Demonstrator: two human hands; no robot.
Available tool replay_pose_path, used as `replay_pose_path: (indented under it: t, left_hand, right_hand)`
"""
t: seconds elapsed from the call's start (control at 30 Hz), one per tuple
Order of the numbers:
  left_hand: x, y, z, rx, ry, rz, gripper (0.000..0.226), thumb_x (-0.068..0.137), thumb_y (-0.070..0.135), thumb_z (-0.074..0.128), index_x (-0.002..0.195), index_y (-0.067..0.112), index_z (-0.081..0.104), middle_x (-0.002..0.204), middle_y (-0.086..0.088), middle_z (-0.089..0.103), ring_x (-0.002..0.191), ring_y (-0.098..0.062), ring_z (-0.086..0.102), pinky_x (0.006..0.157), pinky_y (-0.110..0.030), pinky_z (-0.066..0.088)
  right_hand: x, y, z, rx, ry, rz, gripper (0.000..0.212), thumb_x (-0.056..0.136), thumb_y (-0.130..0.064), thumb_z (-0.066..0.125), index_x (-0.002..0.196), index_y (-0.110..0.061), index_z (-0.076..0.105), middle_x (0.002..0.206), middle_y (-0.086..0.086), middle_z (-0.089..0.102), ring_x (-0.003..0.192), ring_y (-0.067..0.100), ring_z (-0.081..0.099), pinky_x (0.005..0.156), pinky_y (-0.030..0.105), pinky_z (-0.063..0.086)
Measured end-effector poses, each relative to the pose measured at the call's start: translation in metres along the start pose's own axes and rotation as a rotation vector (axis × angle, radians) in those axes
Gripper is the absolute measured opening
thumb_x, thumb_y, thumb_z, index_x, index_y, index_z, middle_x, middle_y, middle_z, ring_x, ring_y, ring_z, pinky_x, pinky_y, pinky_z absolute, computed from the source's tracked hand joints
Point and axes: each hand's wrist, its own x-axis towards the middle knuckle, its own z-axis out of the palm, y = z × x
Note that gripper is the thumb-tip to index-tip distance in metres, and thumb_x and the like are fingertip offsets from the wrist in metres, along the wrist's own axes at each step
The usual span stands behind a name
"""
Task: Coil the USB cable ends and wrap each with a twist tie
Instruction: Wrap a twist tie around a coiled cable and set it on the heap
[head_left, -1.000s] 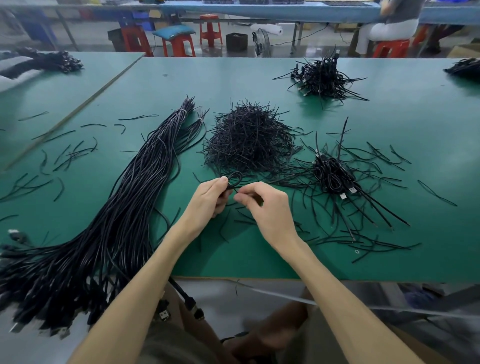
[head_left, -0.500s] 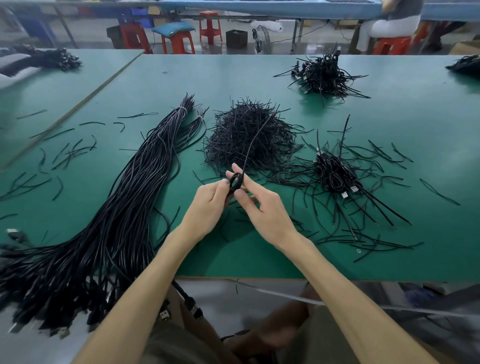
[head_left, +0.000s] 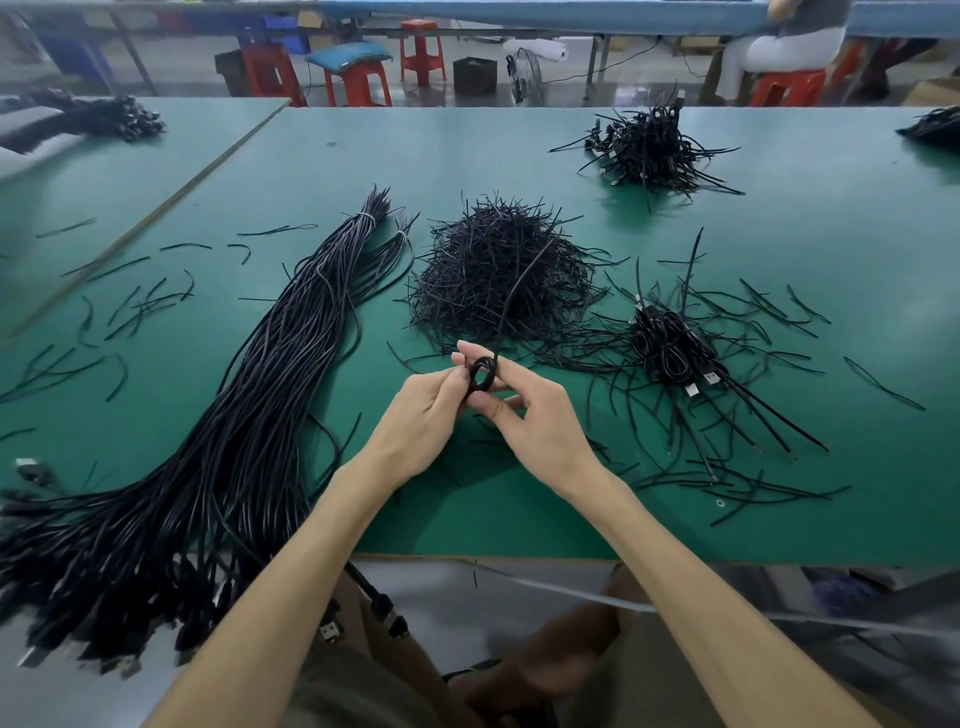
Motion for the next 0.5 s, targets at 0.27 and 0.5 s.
replay_pose_path:
  t: [0.27,0.5]
  left_hand:
    - [-0.0007,0.0055,0.0006,0.004,-0.004,-0.063,0.052,0.102,0.057,0.03,0.06,0.039,0.054,0.052,0.012,0.041,0.051,-0.01,0.032,0.054,-0.032,0.029]
    - [0.0007,0.0072,0.0,-0.014,0.03,-0.023,0.057,0.102,0.061,0.034,0.06,0.023,0.039,0.053,0.011,0.037,0.053,-0.012,0.031,0.052,-0.026,0.027]
  right_hand:
    - [-0.0001,0.0007,0.0035,-0.135,0.014,-0.072,0.022,0.101,-0.019,0.062,0.121,-0.012,0.063,0.111,-0.004,0.062,0.096,0.011,0.061,0.08,0.033,0.053]
    - [-0.0007,-0.0034,0.0078,-0.265,0.068,0.008,0.024,0.102,-0.025,0.058,0.097,-0.002,0.053,0.1,0.006,0.055,0.087,0.025,0.055,0.08,0.048,0.047]
